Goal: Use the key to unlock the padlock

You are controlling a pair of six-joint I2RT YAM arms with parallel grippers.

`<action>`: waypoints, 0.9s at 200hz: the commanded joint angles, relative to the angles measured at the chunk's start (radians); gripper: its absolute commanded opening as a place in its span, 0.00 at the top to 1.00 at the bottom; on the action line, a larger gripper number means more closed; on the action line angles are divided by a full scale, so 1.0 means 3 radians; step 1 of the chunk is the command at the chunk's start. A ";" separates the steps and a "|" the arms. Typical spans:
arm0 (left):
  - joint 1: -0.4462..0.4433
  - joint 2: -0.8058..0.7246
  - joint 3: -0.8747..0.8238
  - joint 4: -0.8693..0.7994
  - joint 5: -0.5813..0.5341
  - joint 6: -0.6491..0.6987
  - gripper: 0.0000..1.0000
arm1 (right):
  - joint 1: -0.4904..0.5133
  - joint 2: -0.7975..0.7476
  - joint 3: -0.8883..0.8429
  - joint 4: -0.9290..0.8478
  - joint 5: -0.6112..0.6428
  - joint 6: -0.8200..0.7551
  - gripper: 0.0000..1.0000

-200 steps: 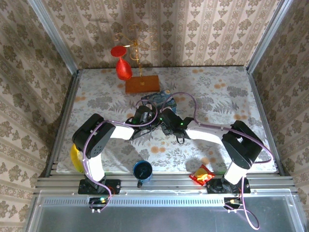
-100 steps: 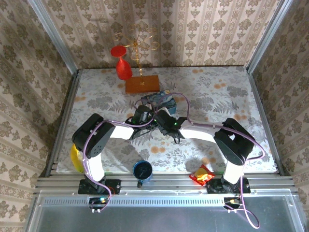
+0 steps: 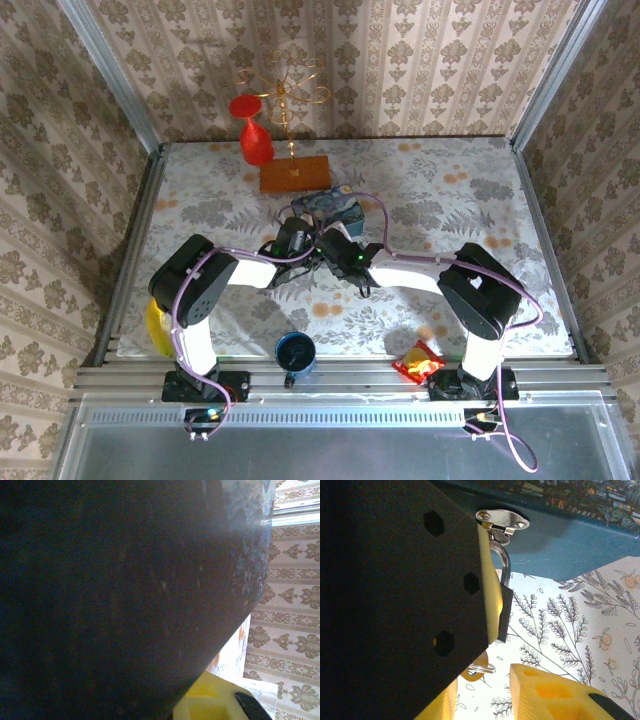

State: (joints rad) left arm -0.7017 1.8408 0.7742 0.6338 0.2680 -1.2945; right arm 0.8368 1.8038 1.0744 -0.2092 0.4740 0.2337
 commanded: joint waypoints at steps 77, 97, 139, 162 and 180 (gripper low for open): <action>-0.0033 0.0037 -0.0004 -0.0011 0.0182 -0.0089 0.99 | 0.0024 0.0063 -0.0293 0.1006 0.0260 -0.0060 0.76; -0.0028 0.0025 0.0001 -0.0006 0.0245 -0.0131 1.00 | 0.0021 0.0027 -0.0471 0.1307 0.0325 -0.0115 0.76; 0.0002 0.0002 0.0022 -0.0059 0.0382 -0.0192 1.00 | 0.0015 0.0034 -0.0638 0.1680 0.0276 -0.0265 0.76; 0.0011 -0.0039 0.0045 -0.0120 0.0395 -0.0175 1.00 | 0.0001 0.0076 -0.0657 0.1802 0.0204 -0.0343 0.76; 0.0017 -0.0071 0.0077 -0.0210 0.0400 -0.0135 1.00 | -0.0009 0.0105 -0.0669 0.1903 0.0150 -0.0406 0.76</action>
State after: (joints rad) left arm -0.6827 1.8439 0.7769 0.6350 0.2832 -1.3094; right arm 0.8406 1.8133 0.8829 0.2516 0.5343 0.1661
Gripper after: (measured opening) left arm 0.095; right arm 0.237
